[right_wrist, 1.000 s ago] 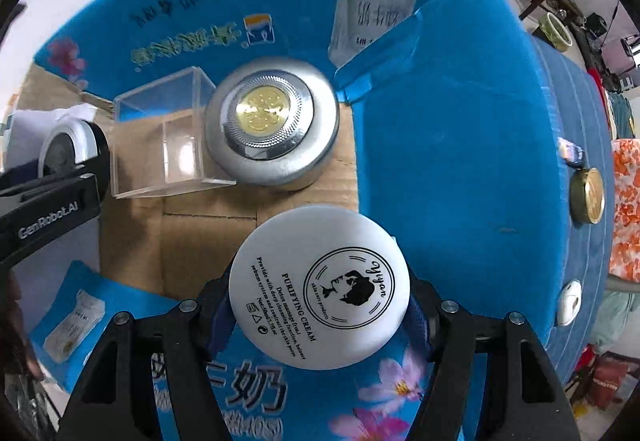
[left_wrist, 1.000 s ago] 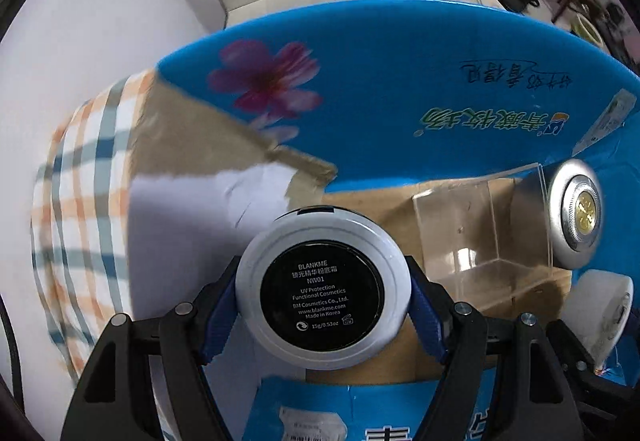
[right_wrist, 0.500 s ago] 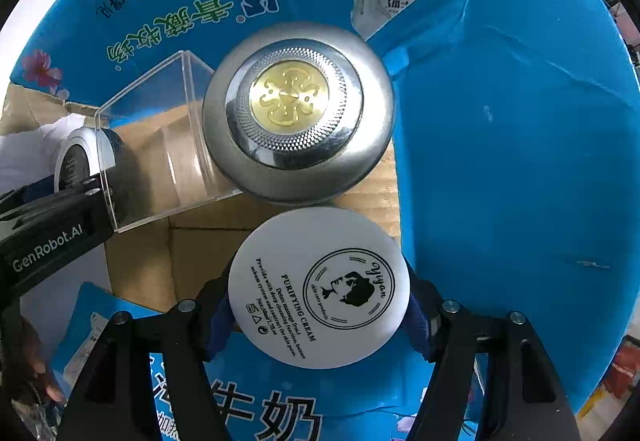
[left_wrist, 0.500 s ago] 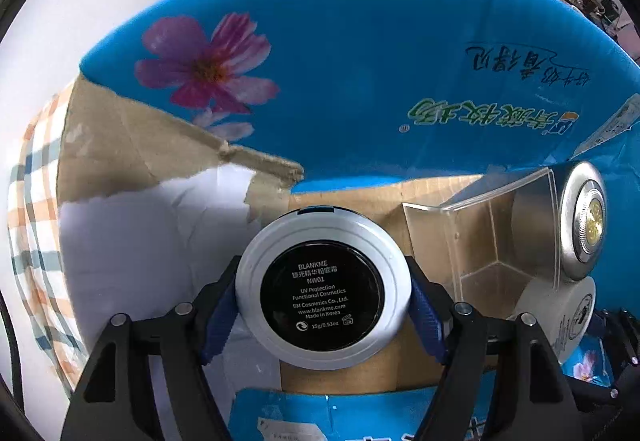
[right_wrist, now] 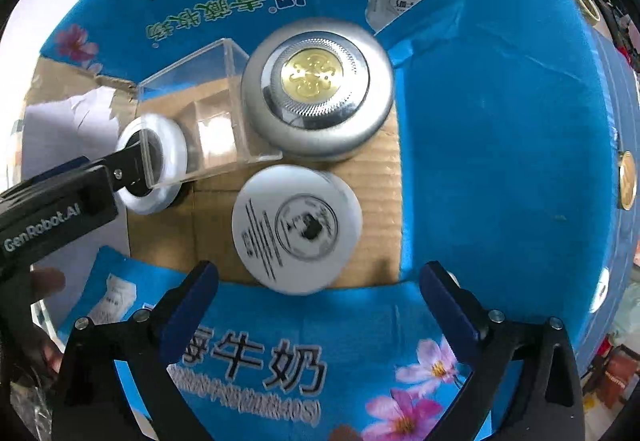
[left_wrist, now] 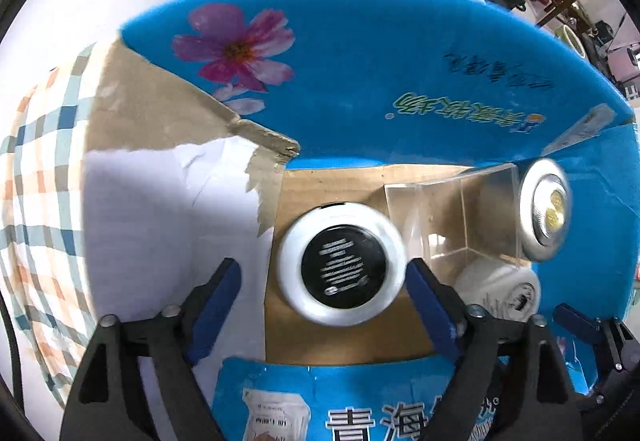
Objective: Organize rigid objects
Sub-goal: 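Open the left tool releasing the compact while the right tool releases the cream jar inside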
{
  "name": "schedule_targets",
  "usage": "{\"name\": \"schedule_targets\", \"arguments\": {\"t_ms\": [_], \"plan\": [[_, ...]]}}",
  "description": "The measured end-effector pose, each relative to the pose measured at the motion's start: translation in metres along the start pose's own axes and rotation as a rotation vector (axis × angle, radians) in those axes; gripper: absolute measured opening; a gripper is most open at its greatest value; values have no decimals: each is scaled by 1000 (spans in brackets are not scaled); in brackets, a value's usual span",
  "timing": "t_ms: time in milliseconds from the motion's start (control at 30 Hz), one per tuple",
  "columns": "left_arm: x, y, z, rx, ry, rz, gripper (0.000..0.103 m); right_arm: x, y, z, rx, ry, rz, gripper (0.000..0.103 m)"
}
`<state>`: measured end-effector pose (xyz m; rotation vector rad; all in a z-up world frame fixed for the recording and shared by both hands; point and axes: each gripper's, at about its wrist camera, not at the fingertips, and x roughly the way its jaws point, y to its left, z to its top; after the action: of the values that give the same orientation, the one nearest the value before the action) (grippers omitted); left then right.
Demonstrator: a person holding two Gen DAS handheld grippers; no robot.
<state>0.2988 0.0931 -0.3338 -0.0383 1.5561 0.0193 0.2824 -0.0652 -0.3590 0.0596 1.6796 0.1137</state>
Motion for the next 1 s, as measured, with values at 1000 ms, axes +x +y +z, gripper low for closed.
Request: {"name": "schedule_targets", "arguments": {"t_ms": [1000], "plan": [[-169, -17, -113, -38, -323, 23, 103, -193, 11, -133, -113, -372, -47, 103]]}}
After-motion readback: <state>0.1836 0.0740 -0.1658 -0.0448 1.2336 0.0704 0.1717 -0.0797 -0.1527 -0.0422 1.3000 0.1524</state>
